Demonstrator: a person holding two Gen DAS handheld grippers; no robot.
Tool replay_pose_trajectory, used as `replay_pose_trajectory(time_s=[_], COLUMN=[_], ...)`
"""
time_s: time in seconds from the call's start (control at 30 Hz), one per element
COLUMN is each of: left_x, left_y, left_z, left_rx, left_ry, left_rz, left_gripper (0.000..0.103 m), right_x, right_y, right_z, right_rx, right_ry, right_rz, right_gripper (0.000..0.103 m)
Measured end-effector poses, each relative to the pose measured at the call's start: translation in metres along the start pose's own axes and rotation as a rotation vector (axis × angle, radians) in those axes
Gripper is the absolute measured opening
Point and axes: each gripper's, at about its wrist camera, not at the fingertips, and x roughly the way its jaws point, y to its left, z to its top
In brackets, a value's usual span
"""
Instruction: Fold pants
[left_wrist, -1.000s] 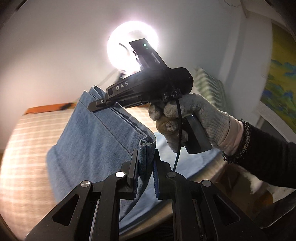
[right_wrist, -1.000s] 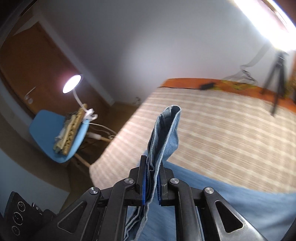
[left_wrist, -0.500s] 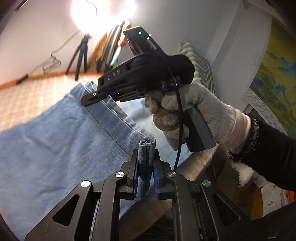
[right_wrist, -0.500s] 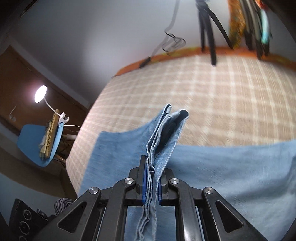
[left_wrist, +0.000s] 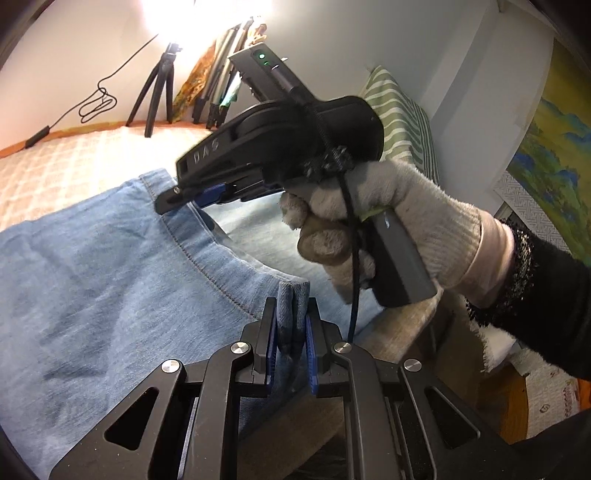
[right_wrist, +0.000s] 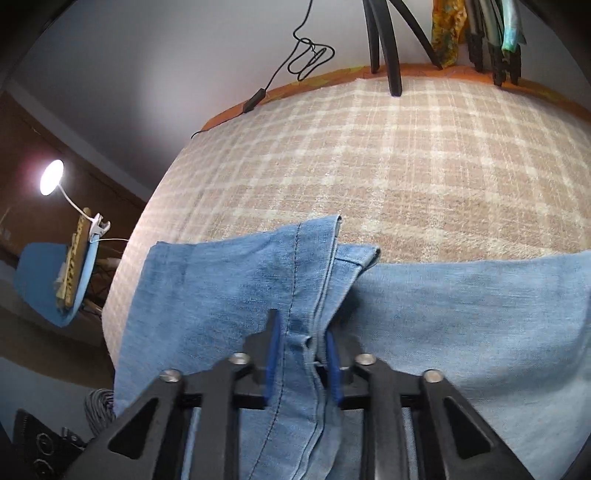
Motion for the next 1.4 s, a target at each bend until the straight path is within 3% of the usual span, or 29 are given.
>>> replay_pose_trajectory(time_s=[0.07,0.33,0.6,1.4], left_x=[-0.002,0.003,0.034,0.132], left_y=[-0.004,-0.036,-0.078,-0.179], left_z=[0.003,0.02,0.037,0.077], left_rx=[0.0,0.051,0.1,0.227], left_ry=[-0.006,-0.049,-0.049,0.029], left_rz=[-0.005,-0.069,-0.166,-0.361], left_gripper=[0.011,0.011,0.011,0.011], right_x=[-0.006,-0.068,-0.123,-0.226], right_y=[0.002,0.012,-0.014,-0.15], right_z=[0.0,0.006,-0.002,-0.041], right_rx=[0.0,-0.082,-0.105,0.027], right_ry=[-0.027,-0.156,-0.209,-0.255], right_rz=[-0.009,-0.083,-0.196,-0.429], right_gripper=[0.006,0.004,0.004,0.004])
